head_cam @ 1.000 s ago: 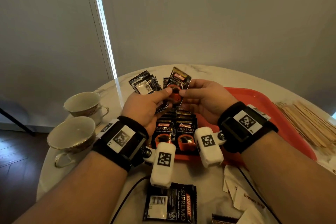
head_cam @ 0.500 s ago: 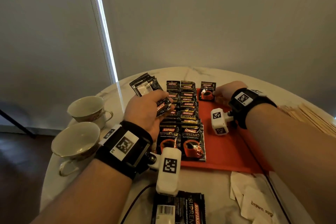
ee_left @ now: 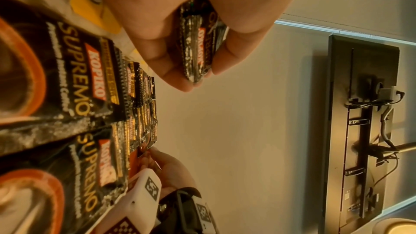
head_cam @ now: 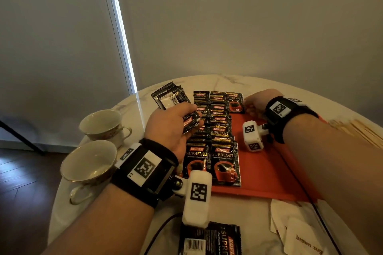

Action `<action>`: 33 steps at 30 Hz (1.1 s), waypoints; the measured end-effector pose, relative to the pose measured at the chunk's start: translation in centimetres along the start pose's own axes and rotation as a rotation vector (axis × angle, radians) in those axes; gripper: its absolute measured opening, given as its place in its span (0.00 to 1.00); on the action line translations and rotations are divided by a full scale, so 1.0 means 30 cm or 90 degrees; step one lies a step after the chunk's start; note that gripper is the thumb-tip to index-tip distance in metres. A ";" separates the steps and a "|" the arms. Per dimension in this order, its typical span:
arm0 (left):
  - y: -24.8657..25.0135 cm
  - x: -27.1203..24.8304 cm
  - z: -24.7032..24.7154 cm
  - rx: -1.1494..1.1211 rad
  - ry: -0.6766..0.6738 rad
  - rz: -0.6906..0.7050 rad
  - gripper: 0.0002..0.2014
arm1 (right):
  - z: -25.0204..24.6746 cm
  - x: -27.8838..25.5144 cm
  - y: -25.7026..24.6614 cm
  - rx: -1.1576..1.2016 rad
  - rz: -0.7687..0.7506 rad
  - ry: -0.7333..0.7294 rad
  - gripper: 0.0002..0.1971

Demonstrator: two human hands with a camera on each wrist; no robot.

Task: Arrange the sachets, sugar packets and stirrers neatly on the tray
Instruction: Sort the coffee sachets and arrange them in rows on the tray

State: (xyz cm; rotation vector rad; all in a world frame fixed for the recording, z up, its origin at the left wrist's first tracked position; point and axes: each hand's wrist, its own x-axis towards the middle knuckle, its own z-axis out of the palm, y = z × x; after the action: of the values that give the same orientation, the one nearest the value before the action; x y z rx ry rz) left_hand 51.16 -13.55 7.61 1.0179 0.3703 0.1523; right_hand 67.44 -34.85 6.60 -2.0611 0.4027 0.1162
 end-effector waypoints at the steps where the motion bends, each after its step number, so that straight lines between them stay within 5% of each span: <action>1: 0.000 -0.001 0.000 -0.002 -0.001 -0.003 0.08 | 0.001 0.004 0.002 0.004 -0.003 0.002 0.05; 10: 0.002 -0.017 -0.002 -0.046 -0.035 -0.012 0.14 | -0.023 -0.009 0.022 0.099 -0.019 -0.057 0.10; 13: 0.002 -0.024 -0.002 -0.056 -0.059 -0.018 0.14 | -0.031 -0.098 -0.009 0.204 -0.069 -0.075 0.05; 17: -0.001 -0.029 0.013 0.001 -0.065 -0.029 0.05 | -0.026 -0.268 -0.041 0.322 -0.179 -0.221 0.10; 22: -0.005 -0.029 0.002 0.060 -0.075 0.005 0.13 | 0.039 -0.397 -0.026 0.320 -0.271 -0.388 0.13; 29: -0.007 -0.027 0.000 0.049 -0.064 0.026 0.17 | 0.077 -0.394 -0.011 0.392 -0.299 -0.317 0.06; 33: 0.004 -0.030 0.012 -0.044 -0.048 0.005 0.19 | 0.051 -0.389 -0.025 0.448 -0.379 -0.260 0.11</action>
State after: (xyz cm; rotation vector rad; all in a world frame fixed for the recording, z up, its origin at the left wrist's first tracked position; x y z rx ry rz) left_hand 50.47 -14.04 8.07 0.9545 0.2904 0.1328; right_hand 56.86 -30.44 9.32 -1.3363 -0.3861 0.0234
